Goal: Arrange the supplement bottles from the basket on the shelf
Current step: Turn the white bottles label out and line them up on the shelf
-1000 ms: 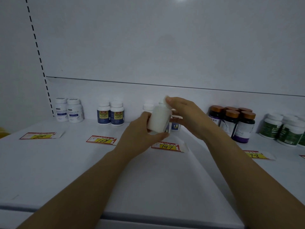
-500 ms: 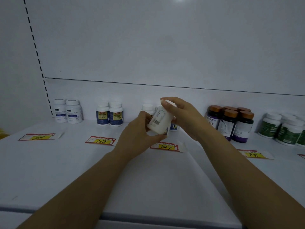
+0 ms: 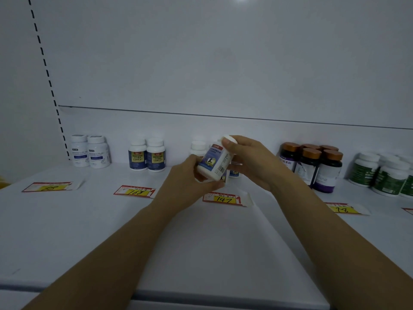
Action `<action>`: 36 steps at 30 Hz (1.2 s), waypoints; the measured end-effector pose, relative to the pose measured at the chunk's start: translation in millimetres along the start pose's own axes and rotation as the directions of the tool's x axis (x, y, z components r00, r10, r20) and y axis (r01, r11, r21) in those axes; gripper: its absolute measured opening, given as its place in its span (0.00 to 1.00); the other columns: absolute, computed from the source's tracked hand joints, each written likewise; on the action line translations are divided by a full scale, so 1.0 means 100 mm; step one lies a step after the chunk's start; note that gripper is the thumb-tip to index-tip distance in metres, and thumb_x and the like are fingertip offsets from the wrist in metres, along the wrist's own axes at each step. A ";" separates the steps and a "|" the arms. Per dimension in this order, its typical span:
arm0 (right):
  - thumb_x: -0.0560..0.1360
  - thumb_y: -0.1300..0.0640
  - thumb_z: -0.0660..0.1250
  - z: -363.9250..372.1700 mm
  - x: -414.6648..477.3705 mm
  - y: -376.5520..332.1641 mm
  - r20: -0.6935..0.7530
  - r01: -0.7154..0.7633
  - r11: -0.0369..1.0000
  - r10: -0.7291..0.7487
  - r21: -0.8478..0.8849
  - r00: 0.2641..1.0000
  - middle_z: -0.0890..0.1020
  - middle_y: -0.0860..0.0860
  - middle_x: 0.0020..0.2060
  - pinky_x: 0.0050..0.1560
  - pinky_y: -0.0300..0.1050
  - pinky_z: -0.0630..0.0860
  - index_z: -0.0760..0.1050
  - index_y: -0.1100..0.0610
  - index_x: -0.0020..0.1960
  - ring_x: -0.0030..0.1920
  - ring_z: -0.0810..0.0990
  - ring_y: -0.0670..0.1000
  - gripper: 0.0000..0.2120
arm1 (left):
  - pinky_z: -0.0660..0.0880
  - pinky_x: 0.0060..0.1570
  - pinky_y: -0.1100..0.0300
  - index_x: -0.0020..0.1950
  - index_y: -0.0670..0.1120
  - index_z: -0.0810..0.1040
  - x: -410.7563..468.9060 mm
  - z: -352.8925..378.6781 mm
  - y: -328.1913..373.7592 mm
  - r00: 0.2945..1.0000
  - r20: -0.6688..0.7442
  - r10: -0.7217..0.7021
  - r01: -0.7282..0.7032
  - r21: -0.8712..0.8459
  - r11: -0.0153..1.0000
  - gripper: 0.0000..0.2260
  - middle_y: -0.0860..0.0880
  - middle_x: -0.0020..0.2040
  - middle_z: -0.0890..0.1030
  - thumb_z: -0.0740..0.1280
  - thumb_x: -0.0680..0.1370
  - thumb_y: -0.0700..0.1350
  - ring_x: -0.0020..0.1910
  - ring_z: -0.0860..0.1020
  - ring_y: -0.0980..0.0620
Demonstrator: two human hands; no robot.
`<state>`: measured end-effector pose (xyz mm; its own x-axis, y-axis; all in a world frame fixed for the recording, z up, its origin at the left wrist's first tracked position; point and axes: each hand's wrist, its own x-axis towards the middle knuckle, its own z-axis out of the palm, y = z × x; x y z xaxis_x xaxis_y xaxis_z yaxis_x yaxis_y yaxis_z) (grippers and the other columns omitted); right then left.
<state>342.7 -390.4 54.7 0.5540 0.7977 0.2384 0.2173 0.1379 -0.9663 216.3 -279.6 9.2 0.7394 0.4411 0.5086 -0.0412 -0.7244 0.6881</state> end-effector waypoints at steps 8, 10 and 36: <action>0.76 0.63 0.65 -0.06 0.00 -0.01 0.053 0.026 0.999 -0.029 0.048 0.998 0.81 0.52 0.58 0.62 0.52 0.76 0.70 0.56 0.69 0.56 0.81 0.51 0.22 | 0.70 0.38 0.77 0.56 0.56 0.71 0.05 0.01 -0.03 0.996 0.081 -0.031 0.030 0.007 1.000 0.16 0.64 0.44 0.75 0.72 0.71 0.52 0.42 0.75 0.66; 0.75 0.62 0.67 -0.05 -0.03 -0.02 0.083 0.095 0.994 -0.091 -0.051 0.992 0.82 0.50 0.57 0.60 0.50 0.77 0.72 0.53 0.67 0.56 0.81 0.49 0.20 | 0.68 0.37 0.81 0.55 0.55 0.71 0.05 0.00 -0.05 1.000 0.010 -0.006 0.006 0.004 1.000 0.18 0.65 0.44 0.75 0.74 0.70 0.50 0.40 0.73 0.69; 0.78 0.54 0.64 0.01 -0.12 -0.21 -0.039 0.201 0.976 -0.205 -0.079 0.978 0.84 0.51 0.52 0.53 0.44 0.80 0.74 0.53 0.64 0.52 0.83 0.50 0.15 | 0.75 0.42 0.73 0.50 0.56 0.76 0.06 -0.16 0.16 1.000 0.025 -0.017 0.023 -0.260 0.965 0.15 0.60 0.45 0.82 0.75 0.67 0.50 0.45 0.81 0.65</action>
<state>330.5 -401.8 72.3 0.5284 0.7294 0.4346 0.3871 0.2486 -0.8879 209.5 -280.1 31.0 0.7566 0.4398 0.4840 -0.1979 -0.5514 0.8104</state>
